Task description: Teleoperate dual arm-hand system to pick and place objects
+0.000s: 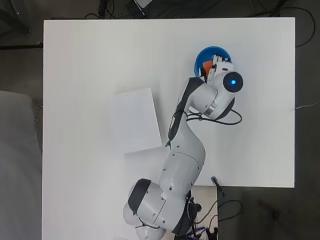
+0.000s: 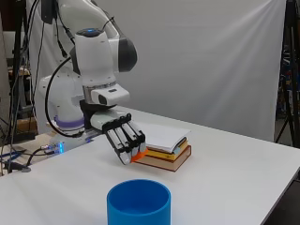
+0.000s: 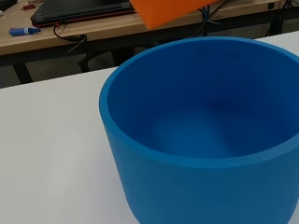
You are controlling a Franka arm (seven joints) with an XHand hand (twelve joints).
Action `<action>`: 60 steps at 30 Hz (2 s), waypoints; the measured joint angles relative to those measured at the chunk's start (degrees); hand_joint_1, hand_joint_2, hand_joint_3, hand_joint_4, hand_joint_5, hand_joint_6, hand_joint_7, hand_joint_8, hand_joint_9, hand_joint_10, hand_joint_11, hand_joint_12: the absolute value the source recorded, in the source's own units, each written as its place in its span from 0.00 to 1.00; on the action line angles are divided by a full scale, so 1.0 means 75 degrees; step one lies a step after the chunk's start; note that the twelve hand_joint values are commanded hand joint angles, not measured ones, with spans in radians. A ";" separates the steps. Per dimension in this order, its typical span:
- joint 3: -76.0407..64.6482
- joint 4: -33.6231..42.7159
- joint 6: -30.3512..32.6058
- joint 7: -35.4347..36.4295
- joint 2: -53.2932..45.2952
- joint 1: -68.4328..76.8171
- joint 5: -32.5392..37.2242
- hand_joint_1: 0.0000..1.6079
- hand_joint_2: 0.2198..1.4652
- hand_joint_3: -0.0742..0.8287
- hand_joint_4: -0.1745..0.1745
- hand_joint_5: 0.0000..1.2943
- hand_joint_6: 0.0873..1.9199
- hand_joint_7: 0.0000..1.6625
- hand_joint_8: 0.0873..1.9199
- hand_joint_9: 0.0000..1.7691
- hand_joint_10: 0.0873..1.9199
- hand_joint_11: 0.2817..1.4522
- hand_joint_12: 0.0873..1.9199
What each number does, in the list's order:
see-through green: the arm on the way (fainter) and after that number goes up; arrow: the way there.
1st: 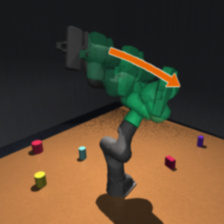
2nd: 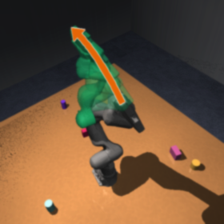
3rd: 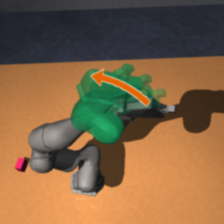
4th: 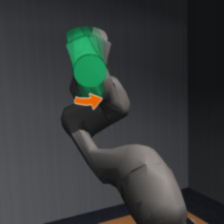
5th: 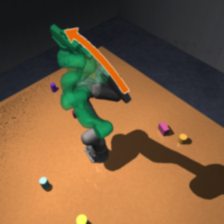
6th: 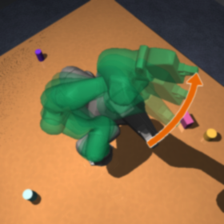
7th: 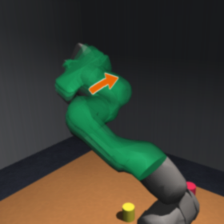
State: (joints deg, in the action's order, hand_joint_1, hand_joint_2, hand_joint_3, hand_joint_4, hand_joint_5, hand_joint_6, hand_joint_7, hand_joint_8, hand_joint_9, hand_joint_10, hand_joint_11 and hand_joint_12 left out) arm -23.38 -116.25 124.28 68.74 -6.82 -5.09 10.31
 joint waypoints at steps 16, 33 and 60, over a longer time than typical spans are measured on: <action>0.0295 0.2207 -0.1135 0.0179 -0.1269 -0.0481 0.0419 0.81 0.80 0.08 0.35 0.45 0.00 0.47 0.69 0.54 0.66 0.28 0.49; 0.0604 0.1089 -0.0715 -0.0203 -0.1075 -0.0530 -0.0010 0.04 0.61 0.09 0.56 0.01 0.00 0.07 0.00 0.16 0.00 0.12 0.00; 0.2190 0.2277 -0.4053 -0.0752 0.2405 -0.0431 -0.1222 0.09 0.62 0.09 0.59 0.13 0.00 0.15 0.00 0.22 0.00 0.11 0.00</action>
State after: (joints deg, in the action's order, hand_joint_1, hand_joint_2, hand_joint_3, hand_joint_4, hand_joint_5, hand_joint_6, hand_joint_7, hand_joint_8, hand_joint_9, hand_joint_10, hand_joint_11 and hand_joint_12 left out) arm -6.96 -99.18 93.88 63.10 11.22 -8.32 1.15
